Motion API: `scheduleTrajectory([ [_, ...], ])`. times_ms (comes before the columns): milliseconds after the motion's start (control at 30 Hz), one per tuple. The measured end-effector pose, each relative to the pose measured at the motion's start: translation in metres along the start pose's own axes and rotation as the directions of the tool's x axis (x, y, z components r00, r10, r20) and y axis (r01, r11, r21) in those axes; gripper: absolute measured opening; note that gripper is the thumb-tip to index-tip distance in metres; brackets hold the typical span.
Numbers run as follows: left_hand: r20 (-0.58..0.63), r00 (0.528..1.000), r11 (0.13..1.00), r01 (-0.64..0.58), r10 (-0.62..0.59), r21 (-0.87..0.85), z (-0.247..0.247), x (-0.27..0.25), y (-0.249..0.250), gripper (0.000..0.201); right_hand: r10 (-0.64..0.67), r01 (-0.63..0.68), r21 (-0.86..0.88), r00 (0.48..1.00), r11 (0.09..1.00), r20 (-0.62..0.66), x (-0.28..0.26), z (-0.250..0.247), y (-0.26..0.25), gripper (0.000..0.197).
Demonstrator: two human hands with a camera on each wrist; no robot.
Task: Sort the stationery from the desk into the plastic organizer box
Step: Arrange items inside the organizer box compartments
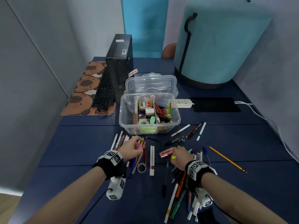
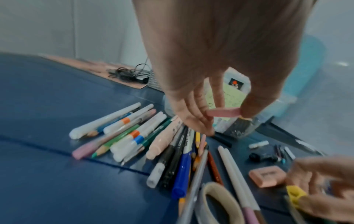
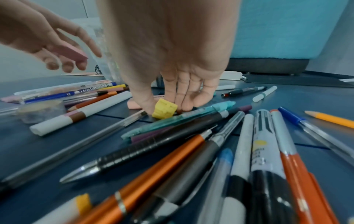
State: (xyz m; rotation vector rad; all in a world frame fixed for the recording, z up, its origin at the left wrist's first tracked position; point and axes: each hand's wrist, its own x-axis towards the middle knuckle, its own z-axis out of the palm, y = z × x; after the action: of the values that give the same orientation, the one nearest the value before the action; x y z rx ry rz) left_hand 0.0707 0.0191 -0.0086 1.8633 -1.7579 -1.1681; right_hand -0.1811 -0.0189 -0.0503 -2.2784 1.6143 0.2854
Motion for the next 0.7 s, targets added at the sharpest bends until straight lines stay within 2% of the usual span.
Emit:
scheduleTrajectory([
  [67, 0.040, 0.996, 0.991, 0.084, -0.080, -0.101, 0.000, -0.003, 0.000, 0.019, 0.021, -0.021, 0.047, 1.000, 0.999, 0.014, -0.002, -0.001, -0.003, 0.037],
  [100, 0.062, 0.991, 0.985, 0.123, -0.116, -0.124, 0.002, -0.005, 0.000, 0.021, 0.038, -0.039, 0.087, 0.999, 0.995, 0.019, -0.002, -0.002, -0.003, 0.037],
  [167, 0.118, 0.977, 0.972, 0.192, -0.177, -0.136, 0.010, -0.007, 0.000, 0.026, 0.080, -0.082, 0.198, 0.997, 0.977, 0.020, -0.003, -0.003, -0.004, 0.036],
  [200, 0.151, 0.973, 0.977, 0.188, -0.172, -0.099, 0.015, -0.007, 0.000, 0.023, 0.101, -0.102, 0.255, 0.995, 0.962, 0.013, -0.002, -0.005, -0.004, 0.034],
  [267, 0.218, 0.970, 0.977, 0.062, -0.108, 0.205, 0.021, -0.009, 0.001, 0.013, 0.139, -0.126, 0.367, 0.990, 0.922, -0.009, 0.000, -0.010, -0.004, 0.029],
  [300, 0.252, 0.962, 0.930, 0.003, -0.103, 0.366, 0.024, -0.011, -0.001, 0.021, 0.156, -0.132, 0.425, 0.988, 0.895, -0.021, 0.001, -0.013, -0.003, 0.027],
  [367, 0.274, 0.960, 0.824, -0.107, -0.060, 0.556, 0.029, -0.014, -0.004, 0.041, 0.177, -0.132, 0.529, 0.983, 0.839, -0.036, 0.001, -0.019, -0.003, 0.022],
  [433, 0.276, 0.961, 0.740, -0.169, -0.024, 0.651, 0.034, -0.014, -0.004, 0.059, 0.193, -0.136, 0.606, 0.981, 0.784, -0.029, 0.002, -0.024, -0.003, 0.012],
  [500, 0.274, 0.961, 0.686, -0.183, -0.024, 0.704, 0.038, -0.012, -0.005, 0.067, 0.196, -0.144, 0.663, 0.981, 0.735, -0.004, 0.004, -0.028, -0.005, 0.007],
  [633, 0.280, 0.960, 0.678, -0.190, -0.024, 0.710, 0.039, -0.010, -0.007, 0.062, 0.183, -0.157, 0.811, 0.981, 0.563, 0.063, 0.006, -0.038, -0.012, 0.009],
  [700, 0.280, 0.960, 0.680, -0.215, 0.016, 0.701, 0.035, -0.012, -0.005, 0.055, 0.182, -0.164, 0.871, 0.979, 0.463, 0.088, 0.007, -0.043, -0.017, 0.014],
])
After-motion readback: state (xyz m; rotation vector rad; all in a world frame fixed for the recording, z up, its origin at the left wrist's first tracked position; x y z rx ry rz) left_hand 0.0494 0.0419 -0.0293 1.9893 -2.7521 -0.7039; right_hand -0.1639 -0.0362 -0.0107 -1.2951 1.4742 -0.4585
